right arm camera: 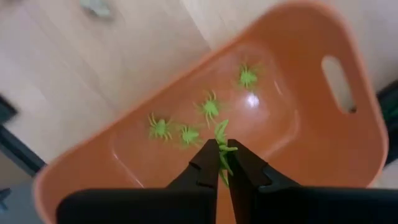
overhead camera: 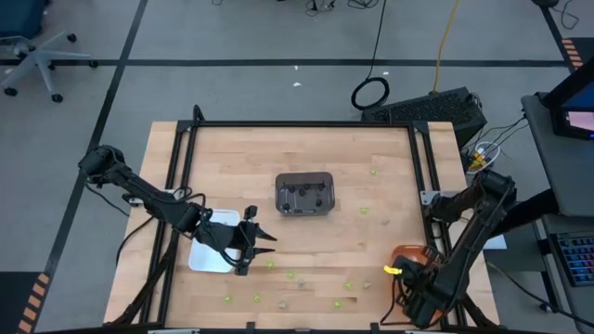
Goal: Sort Halloween decoration
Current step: Put the green spider toy into the orange bin, then put the white skull toy into the white bin
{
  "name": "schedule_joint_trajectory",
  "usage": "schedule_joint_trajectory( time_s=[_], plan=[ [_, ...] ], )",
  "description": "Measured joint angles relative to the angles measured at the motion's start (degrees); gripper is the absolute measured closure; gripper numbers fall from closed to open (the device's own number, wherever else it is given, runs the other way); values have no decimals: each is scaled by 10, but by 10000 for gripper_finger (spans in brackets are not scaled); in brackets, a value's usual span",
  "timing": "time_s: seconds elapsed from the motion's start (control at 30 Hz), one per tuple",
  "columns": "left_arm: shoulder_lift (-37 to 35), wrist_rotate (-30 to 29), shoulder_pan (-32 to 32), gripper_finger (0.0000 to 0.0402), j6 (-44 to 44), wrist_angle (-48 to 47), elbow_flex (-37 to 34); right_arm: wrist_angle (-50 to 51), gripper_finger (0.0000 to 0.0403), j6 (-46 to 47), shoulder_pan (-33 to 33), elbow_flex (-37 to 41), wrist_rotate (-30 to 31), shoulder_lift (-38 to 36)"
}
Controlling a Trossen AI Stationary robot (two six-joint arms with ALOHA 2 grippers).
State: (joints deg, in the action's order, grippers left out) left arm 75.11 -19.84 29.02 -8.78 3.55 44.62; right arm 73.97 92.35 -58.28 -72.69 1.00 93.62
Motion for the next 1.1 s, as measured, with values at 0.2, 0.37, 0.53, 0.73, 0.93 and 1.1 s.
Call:
schedule_joint_trajectory(
  time_s=[0.2, 0.37, 0.53, 0.73, 0.93, 1.1],
  plan=[
    [0, 0, 0, 274, 0, 0, 0, 8, 336, -3, 0, 0, -13, 28],
    [10, 0, 0, 274, -15, 6, 0, 37, 296, -3, 0, 0, -13, 22],
    [40, 0, 0, 274, -14, 28, 0, 5, 275, -20, 0, 0, 54, -5],
    [76, -23, 0, 274, -14, 74, 0, -93, 274, -120, 11, 0, 138, -10],
    [89, -58, 1, 274, -13, 96, 1, -155, 274, -272, 47, 0, 159, 15],
    [89, -63, 3, 274, -12, 98, 1, -193, 274, -370, 78, 0, 151, 53]
  ],
)
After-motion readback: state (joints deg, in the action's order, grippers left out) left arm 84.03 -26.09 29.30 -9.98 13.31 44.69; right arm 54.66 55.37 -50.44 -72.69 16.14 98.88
